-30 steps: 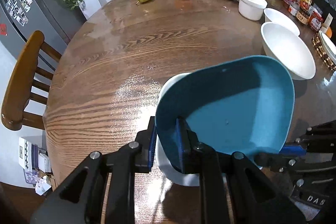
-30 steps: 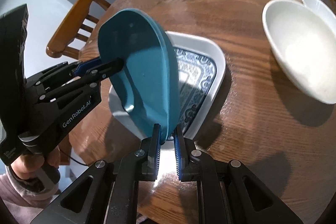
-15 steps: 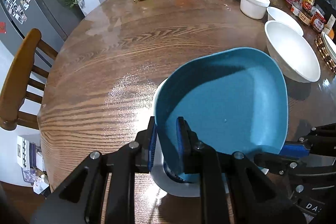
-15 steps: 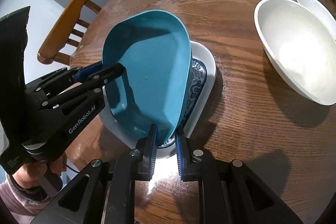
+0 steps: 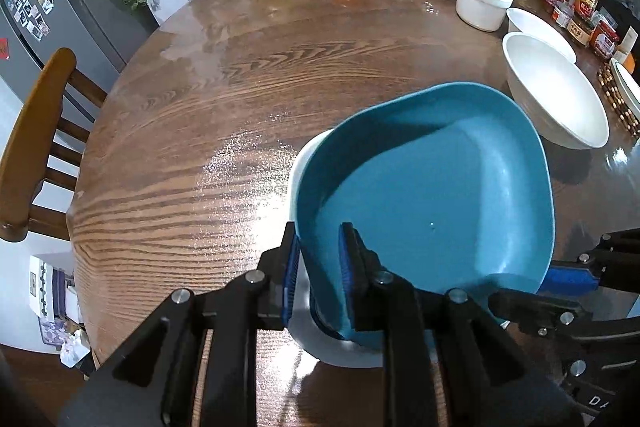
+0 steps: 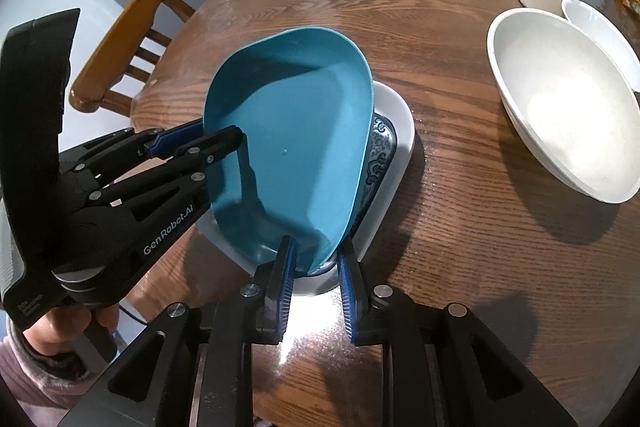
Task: Organize plates and bowls
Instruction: 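Open both grippers and pull them back from the teal plate, then move both grippers to the large white bowl and close on its rim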
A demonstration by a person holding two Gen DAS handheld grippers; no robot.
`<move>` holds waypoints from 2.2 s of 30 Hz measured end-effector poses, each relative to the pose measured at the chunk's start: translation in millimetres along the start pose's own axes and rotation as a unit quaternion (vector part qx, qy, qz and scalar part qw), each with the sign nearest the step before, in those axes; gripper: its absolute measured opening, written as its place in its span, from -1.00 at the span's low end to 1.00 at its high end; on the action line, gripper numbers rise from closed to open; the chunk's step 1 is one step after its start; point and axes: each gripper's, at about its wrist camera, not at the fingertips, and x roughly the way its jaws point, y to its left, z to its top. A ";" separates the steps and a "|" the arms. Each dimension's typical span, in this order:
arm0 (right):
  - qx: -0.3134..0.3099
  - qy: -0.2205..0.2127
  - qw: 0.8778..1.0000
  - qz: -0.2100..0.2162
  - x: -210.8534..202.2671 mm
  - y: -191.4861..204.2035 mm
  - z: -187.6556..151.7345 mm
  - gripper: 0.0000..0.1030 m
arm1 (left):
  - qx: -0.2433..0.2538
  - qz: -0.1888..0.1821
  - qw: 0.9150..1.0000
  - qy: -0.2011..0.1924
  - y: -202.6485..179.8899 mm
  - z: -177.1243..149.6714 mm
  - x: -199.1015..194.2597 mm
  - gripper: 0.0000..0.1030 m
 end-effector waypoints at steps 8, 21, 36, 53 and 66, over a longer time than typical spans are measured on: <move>-0.001 -0.015 1.000 -0.008 -8.6 2.0 0.2 -0.53 | -0.006 0.004 1.000 -0.002 0.0 -0.8 -1.8 -0.63; -0.003 -0.052 0.999 -0.011 -27.9 -4.8 -0.7 -0.26 | -0.030 0.016 0.999 -0.021 7.2 0.2 -16.2 0.26; -0.021 -0.135 0.989 -0.053 -70.1 -13.2 1.9 0.23 | -0.054 0.013 0.997 -0.054 2.2 11.8 -38.5 0.93; 0.031 -0.175 0.980 -0.090 -98.8 -54.0 -6.2 0.24 | -0.022 -0.007 0.997 -0.069 -29.0 28.4 -44.8 0.97; 0.081 -0.181 0.974 -0.108 -113.2 -99.1 -15.8 0.24 | 0.011 -0.031 0.998 -0.059 -62.2 41.8 -38.4 0.97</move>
